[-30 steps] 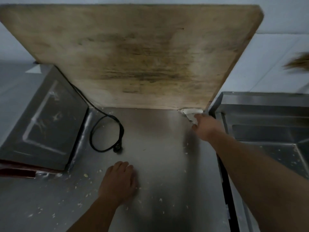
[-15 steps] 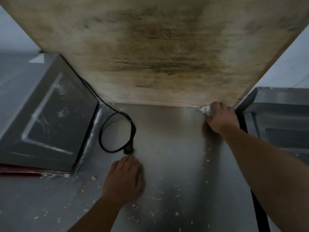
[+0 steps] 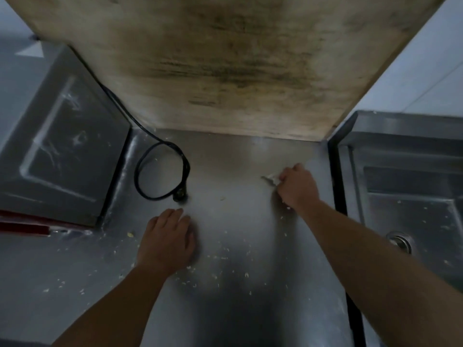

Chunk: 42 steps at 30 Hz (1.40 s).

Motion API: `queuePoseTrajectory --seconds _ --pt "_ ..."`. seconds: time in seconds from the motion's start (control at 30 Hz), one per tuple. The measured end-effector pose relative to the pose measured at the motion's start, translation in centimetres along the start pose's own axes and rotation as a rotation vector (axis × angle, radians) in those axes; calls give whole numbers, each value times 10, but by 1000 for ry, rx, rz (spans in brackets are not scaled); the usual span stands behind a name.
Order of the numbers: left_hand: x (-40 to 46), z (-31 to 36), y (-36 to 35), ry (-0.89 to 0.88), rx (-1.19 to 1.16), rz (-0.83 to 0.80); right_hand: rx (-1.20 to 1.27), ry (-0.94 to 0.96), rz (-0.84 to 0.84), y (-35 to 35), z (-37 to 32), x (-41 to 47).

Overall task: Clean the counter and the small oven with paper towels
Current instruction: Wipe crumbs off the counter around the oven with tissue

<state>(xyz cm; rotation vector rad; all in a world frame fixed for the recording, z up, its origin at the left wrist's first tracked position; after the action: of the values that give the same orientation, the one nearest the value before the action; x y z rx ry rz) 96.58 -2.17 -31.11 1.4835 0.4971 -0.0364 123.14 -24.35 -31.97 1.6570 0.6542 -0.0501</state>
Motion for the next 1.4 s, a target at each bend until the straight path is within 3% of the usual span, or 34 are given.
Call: queuePoseTrajectory --seconds 0.3,0.7,0.87,1.1,1.4 --pt "-21 -6 18 33 -59 32 -22 76 -49 -43 -1 -84" --pt "-91 -69 -41 285 -52 -29 -31 -30 55 -33 -14 -20" --pt "-111 -93 -59 377 -91 -20 101 -128 154 -34 -44 -21" --pt "-126 -99 -79 470 -205 5 91 72 194 -87 -110 -87" --pt "-141 -133 -111 571 -238 -58 86 287 111 -148 -182 -158"
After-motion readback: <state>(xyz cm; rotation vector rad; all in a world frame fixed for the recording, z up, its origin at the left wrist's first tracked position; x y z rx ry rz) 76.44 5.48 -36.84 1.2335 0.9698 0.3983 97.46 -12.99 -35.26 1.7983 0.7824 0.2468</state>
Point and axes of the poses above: each hand's wrist, its own x-axis towards the middle knuckle, its own y-axis out of the back of the hand, z = x × y, the point moved 3 cm from there along x, towards the middle knuckle, and after that the axes turned 7 degrees about -z, right-handed, at the moved point
